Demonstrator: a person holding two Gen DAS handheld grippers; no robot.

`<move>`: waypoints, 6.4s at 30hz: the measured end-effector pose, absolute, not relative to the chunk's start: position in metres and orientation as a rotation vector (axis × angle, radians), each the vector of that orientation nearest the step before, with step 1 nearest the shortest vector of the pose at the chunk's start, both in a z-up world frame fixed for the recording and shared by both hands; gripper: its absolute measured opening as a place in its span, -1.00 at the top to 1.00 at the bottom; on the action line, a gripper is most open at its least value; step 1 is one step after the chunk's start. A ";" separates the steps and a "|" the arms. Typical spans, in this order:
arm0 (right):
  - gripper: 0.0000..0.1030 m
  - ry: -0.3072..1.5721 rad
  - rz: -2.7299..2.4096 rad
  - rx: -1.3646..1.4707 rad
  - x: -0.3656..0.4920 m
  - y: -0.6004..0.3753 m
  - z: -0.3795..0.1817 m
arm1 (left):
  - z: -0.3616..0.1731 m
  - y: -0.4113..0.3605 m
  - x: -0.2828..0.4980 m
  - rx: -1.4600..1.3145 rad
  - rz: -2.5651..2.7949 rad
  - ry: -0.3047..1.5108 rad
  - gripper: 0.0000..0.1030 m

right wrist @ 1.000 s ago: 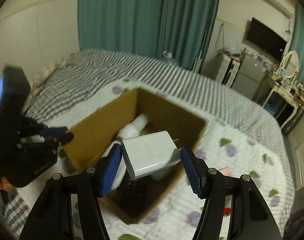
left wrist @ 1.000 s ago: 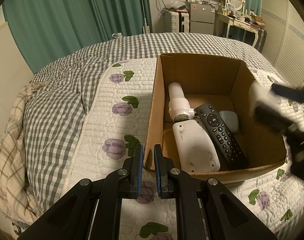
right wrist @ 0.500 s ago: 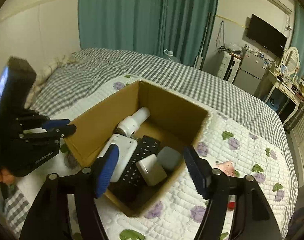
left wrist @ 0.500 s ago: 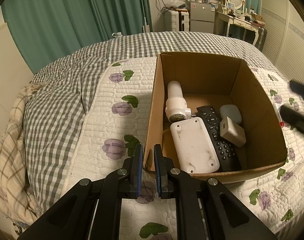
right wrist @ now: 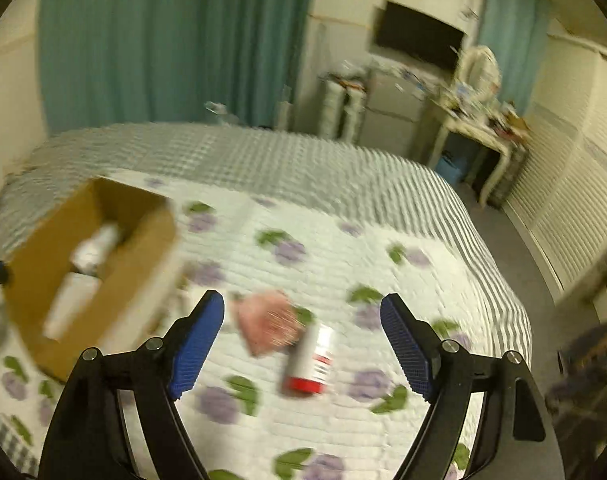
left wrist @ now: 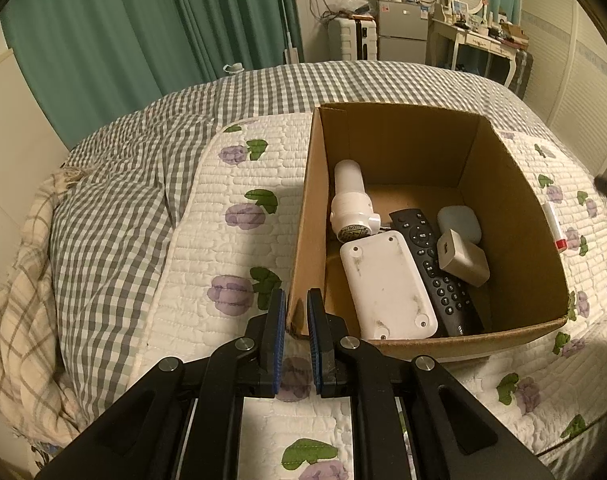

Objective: Organize rigid objects
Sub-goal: 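Grasp the white bottle with red base using the right gripper, then lift the white-and-red bottle into the box and release it, then grasp the second white charger block with the right gripper, then carry the white charger into the box and open the right gripper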

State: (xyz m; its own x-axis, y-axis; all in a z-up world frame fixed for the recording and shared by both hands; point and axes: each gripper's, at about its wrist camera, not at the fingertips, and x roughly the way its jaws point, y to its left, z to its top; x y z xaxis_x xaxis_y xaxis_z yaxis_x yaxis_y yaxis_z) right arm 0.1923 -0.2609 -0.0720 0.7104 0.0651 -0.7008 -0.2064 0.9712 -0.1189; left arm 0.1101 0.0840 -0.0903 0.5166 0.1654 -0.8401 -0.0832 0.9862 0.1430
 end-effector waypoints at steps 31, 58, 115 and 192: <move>0.28 1.112 0.178 0.025 0.248 -0.294 -0.218 | -0.091 0.082 0.112 0.105 0.167 1.035 0.79; 0.30 0.708 0.425 -0.200 0.157 -0.167 -0.014 | -0.090 0.085 0.111 0.101 0.139 1.018 0.79; -0.59 0.851 0.238 -0.183 0.162 -0.247 -0.120 | -0.093 0.082 0.110 0.111 0.164 1.015 0.79; -0.01 0.631 0.583 -0.341 0.146 -0.079 -0.023 | -0.093 0.079 0.110 0.129 0.140 1.003 0.79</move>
